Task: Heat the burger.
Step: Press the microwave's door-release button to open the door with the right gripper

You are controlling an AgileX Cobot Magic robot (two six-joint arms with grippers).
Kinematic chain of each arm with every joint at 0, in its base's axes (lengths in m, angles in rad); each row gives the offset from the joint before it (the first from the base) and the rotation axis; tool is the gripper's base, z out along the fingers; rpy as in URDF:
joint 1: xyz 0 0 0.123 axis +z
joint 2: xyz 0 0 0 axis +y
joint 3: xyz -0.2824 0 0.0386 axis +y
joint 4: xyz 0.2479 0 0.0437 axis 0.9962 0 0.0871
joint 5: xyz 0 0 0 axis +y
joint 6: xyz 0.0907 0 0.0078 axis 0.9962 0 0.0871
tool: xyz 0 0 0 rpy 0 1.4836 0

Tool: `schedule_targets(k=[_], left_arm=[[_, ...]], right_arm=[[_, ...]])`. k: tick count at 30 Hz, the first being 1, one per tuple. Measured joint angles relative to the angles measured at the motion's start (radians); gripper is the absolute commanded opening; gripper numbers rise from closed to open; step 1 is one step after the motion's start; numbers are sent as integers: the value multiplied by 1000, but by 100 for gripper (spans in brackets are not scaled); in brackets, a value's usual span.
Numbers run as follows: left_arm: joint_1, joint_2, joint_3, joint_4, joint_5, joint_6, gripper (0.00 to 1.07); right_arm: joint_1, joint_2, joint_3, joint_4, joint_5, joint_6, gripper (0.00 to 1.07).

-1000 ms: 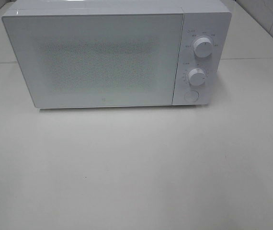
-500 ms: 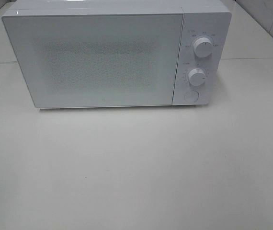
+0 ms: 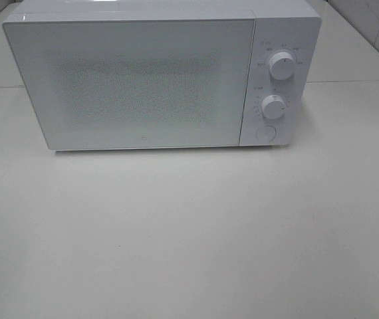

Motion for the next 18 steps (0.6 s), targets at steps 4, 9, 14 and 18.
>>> schedule_targets(k=[4,9,14,18], left_arm=[[0,0,0,0,0,0,101],[0,0,0,0,0,0,101],[0,0,0,0,0,0,101],[0,0,0,0,0,0,101]], right_arm=[[0,0,0,-1,0,0,76],[0,0,0,-1,0,0,76],[0,0,0,-1,0,0,76],[0,0,0,-1,0,0,76]])
